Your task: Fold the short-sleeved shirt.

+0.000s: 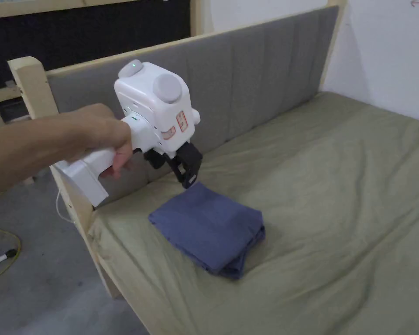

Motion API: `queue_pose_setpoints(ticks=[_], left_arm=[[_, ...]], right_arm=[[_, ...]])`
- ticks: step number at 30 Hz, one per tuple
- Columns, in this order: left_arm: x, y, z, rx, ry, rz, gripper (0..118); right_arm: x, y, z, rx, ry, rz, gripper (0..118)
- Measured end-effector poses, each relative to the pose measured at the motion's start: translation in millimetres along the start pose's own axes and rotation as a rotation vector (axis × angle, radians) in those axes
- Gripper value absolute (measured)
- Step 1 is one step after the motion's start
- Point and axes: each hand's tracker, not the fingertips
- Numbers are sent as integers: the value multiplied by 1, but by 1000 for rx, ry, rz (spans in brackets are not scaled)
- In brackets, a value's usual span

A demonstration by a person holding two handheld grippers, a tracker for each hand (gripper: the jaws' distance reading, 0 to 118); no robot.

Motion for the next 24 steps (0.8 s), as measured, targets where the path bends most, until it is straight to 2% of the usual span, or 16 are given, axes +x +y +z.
queue_pose_setpoints(ticks=[3, 5, 6, 9, 14, 18, 20, 21, 22, 23, 24], left_arm=[[74, -32, 40, 222, -26, -93, 79], [124, -60, 58, 381, -106, -113, 78], [149, -76, 66, 454, -165, -109, 78], [214, -122, 80, 685, -317, -89, 75], [306, -198, 98, 1035, -269, 12, 75], [346, -227, 103, 1116, -326, 14, 70], [367, -239, 107, 1158, -281, -19, 38], [371, -248, 107, 1190, -225, -17, 15], [369, -254, 106, 1186, -259, -16, 0], [368, -258, 105, 1187, -283, -6, 0], [378, -262, 105, 1193, -264, 8, 0]], right_arm=[[5, -4, 27, 51, -31, -22, 0], [5, -4, 46, 85, -76, -24, 0], [5, -4, 59, 118, -104, -1, 0], [2, 1, 96, 209, -265, 97, 0], [-1, 1, 165, 441, -566, 170, 0], [1, -14, 203, 525, -648, 136, 0], [3, -25, 215, 514, -640, 137, 0], [6, -30, 218, 509, -636, 133, 0], [6, -38, 218, 526, -730, 102, 0], [9, -44, 220, 526, -748, 68, 0], [15, -47, 223, 499, -680, 30, 0]])
